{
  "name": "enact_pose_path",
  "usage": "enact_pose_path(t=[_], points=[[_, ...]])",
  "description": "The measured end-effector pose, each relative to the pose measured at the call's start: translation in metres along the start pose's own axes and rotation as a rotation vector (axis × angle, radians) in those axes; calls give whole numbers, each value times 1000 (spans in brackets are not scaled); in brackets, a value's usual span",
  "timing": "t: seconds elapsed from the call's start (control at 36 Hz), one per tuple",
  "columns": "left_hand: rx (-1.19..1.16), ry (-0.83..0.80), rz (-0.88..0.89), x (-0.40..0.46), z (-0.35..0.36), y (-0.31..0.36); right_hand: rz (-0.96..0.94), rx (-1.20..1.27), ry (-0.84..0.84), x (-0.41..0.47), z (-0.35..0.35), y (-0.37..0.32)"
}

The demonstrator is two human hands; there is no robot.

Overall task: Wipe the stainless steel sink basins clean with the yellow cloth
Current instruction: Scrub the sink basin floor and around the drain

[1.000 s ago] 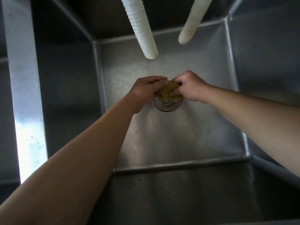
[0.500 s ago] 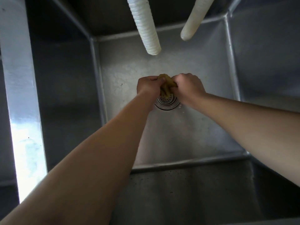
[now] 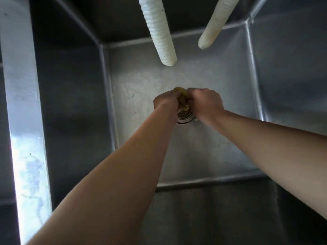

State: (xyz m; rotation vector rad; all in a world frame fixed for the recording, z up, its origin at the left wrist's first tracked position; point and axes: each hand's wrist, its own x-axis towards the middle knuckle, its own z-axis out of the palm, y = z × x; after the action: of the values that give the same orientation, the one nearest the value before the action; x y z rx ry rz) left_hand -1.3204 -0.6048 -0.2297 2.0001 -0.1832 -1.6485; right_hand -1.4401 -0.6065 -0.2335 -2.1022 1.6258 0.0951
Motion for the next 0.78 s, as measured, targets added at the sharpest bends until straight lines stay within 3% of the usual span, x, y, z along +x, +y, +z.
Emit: enact_pose_path(t=[0.11, 0.25, 0.44, 0.53, 0.64, 0.78], points=[[39, -75, 100, -8, -10, 7, 116, 291, 50, -9, -1, 4], [3, -159, 49, -23, -18, 8, 123, 463, 157, -33, -3, 4], [-46, -281, -40, -46, -17, -8, 123, 622, 53, -62, -6, -1], [15, -305, -73, -52, -19, -18, 158, 650, 21, -66, -5, 2], [204, -393, -38, -55, -29, -31, 289, 892, -13, -76, -6, 11], [314, -419, 13, -58, -39, -46, 368, 1086, -290, -96, -15, 20]])
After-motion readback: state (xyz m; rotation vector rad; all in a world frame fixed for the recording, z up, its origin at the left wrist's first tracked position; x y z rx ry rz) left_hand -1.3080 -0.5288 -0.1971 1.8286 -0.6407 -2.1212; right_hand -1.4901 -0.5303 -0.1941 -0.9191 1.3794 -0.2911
